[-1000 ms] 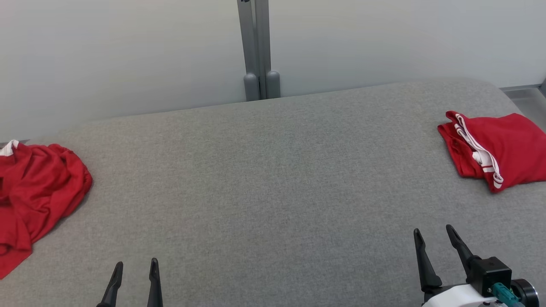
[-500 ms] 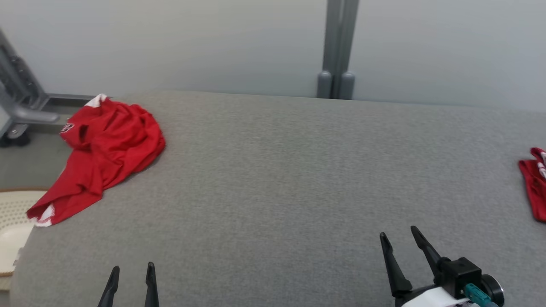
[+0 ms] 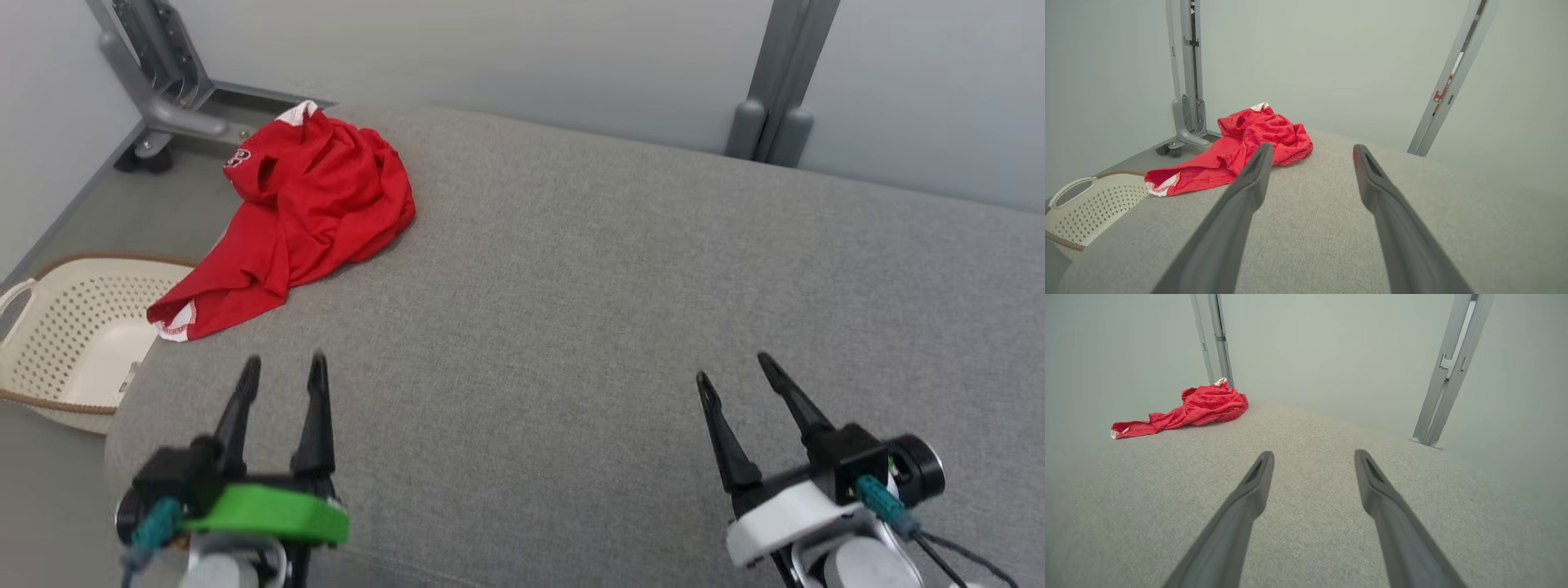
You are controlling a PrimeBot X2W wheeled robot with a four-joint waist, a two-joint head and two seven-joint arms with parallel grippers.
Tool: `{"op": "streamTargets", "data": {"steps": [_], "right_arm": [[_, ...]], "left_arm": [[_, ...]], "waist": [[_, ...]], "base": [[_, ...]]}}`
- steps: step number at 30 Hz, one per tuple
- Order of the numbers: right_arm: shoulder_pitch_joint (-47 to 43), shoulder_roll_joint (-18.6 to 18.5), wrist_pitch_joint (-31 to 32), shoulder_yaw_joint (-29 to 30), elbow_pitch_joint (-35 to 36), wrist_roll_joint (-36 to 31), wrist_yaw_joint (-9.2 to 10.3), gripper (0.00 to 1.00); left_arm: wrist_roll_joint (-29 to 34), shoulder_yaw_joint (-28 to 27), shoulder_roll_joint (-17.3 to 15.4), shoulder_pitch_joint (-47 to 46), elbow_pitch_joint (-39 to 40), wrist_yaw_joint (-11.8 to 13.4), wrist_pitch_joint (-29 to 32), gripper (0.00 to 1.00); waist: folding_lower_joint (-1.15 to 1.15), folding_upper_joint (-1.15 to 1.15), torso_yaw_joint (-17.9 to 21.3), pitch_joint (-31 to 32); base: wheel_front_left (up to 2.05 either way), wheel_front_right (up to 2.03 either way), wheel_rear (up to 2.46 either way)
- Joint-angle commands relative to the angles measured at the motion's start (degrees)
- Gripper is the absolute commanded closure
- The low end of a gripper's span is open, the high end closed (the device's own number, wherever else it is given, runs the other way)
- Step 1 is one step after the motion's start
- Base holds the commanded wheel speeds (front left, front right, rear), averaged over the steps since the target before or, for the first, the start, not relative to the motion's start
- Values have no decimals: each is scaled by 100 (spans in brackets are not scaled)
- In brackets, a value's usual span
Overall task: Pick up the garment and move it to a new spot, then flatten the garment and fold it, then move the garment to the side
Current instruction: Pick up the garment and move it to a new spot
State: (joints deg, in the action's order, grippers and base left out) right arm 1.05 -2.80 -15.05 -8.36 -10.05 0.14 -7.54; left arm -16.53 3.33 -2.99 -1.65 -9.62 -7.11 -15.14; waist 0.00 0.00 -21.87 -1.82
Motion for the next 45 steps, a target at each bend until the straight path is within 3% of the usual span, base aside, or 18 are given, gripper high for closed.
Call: {"op": "streamTargets", "data": {"steps": [1,6,12,22,32,33,34,40,44,45], "right_arm": [[355,-88,-17,-29,68,-108,11,0],[1259,-339,-17,-135,137,-307,11,0],[1796,-429,-16,-172,232,-340,11,0],[1675,-505,-17,-118,405,-292,11,0],[1332,-753,-17,-42,586,-202,11,0],[1308,-765,-17,-22,592,-185,11,0],[1288,-766,-17,-16,594,-174,11,0],[1120,-724,-17,62,553,-113,11,0],[962,-587,-17,123,505,-57,11,0],[905,-510,-17,150,479,0,11,0]], "left_arm": [[-142,-19,-86,-576,-236,-29,11,0],[-803,184,-467,-2643,-1259,-44,692,0],[-1727,378,-1060,-4169,-2202,-35,1349,0],[-2559,341,-1744,-4964,-3883,-35,1600,0],[-2860,286,-1953,-5075,-5179,-36,1585,0],[-2882,326,-1970,-5032,-5223,-36,1579,62],[-2916,356,-1972,-4996,-5247,-36,1566,100],[-3236,690,-2021,-4847,-4709,-36,1503,100],[-3409,1246,-2174,-4601,-3852,-36,1552,100],[-3490,1578,-2270,-4456,-3321,-36,1641,100]], "waist": [[0,0,556,-1513],[0,0,1059,-2723],[0,0,1518,-3345],[0,0,1865,-3037],[0,0,1842,-2662],[0,0,1835,-2624],[0,0,1831,-2598],[0,0,1788,-2345],[0,0,1759,-2048],[0,0,1764,-1865]], "base": [[0,0,0],[0,0,0],[0,0,0],[0,0,0],[0,0,0],[0,0,0],[0,0,0],[0,0,0],[0,0,0],[0,0,0]]}}
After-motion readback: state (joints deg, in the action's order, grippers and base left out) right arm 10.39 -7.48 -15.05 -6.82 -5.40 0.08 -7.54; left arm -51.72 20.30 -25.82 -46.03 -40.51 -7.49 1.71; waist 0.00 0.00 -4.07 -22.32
